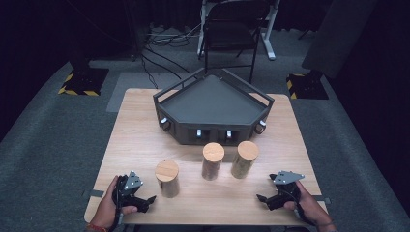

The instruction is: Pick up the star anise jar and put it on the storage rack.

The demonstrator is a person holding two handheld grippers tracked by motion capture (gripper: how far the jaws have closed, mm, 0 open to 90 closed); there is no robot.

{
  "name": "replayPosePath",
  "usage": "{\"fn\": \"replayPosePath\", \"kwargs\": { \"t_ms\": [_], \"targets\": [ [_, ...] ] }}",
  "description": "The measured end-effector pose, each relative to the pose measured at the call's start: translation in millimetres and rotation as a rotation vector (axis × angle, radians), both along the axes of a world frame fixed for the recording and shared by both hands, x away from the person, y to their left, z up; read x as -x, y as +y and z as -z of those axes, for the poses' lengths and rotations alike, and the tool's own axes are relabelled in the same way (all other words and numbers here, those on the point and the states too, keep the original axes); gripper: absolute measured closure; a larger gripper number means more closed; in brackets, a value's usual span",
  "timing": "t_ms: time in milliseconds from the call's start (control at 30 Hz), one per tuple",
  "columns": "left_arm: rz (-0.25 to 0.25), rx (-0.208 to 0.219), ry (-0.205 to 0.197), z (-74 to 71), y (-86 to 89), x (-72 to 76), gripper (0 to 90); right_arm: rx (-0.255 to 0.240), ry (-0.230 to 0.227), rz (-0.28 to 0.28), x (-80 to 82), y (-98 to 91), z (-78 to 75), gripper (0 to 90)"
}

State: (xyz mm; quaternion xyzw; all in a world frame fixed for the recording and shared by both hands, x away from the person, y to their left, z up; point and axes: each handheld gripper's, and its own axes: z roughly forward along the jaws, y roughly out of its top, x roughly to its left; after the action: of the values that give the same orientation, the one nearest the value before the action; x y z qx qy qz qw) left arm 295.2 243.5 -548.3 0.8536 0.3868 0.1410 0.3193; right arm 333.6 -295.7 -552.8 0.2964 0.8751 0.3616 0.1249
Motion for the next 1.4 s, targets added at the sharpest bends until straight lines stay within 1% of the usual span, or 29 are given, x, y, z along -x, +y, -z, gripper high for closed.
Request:
{"fn": "replayPosePath", "kwargs": {
  "t_ms": [133,267,367,400,467,567,733,900,1000,1067,1133,1200,1267,1400],
  "targets": [
    [-0.001,-0.002,0.004,-0.3,-0.3,-0.2,0.3,0.0,-0.001,-0.001,0.0,-0.1,0.1,0.3],
    [0.001,-0.012,0.012,-1.5,-0.9,0.1,0.4,0.0,0.0,-0.001,0.0,-0.1,0.0,0.3],
    [0.014,-0.017,0.02,-3.2,-2.5,1.2,2.3,0.0,0.0,-0.001,0.0,-0.1,0.1,0.3],
    [0.017,-0.02,0.018,-3.8,-3.1,1.7,2.6,0.0,0.0,-0.001,0.0,-0.1,0.1,0.2],
    [0.032,-0.025,0.001,-6.9,-5.5,3.5,2.2,0.0,0.002,-0.004,-0.4,-0.2,0.0,0.1],
    [0.062,-0.002,0.007,-10.3,-8.0,5.3,2.1,-0.002,0.003,-0.007,-0.7,-0.2,0.1,0.0],
    [0.074,-0.013,-0.001,-13.0,-11.9,7.8,2.1,-0.002,0.002,-0.008,-0.9,-0.2,0.1,0.0],
    [0.078,0.0,-0.003,-15.2,-12.8,8.8,2.1,-0.002,0.003,-0.008,-0.9,-0.2,0.1,0.0],
    [0.084,0.024,-0.004,-19.0,-14.5,9.5,2.2,-0.002,0.003,-0.008,-0.9,-0.2,0.1,0.0],
    [0.089,0.021,-0.003,-22.1,-16.6,9.3,2.0,-0.002,0.002,-0.008,-0.9,-0.2,0.1,0.0],
    [0.089,0.041,-0.004,-25.2,-18.5,9.9,2.4,-0.002,0.003,-0.009,-1.0,-0.2,0.1,0.0],
    [0.091,0.05,-0.011,-28.0,-20.2,10.6,2.1,-0.002,0.003,-0.009,-1.0,-0.2,0.1,0.0],
    [0.092,0.045,-0.016,-29.2,-21.8,10.8,2.2,-0.002,0.003,-0.009,-1.0,-0.2,0.1,0.0],
    [0.092,0.048,-0.017,-31.0,-24.2,11.6,2.2,-0.002,0.002,-0.009,-1.0,-0.2,0.1,0.0]
  ]
}}
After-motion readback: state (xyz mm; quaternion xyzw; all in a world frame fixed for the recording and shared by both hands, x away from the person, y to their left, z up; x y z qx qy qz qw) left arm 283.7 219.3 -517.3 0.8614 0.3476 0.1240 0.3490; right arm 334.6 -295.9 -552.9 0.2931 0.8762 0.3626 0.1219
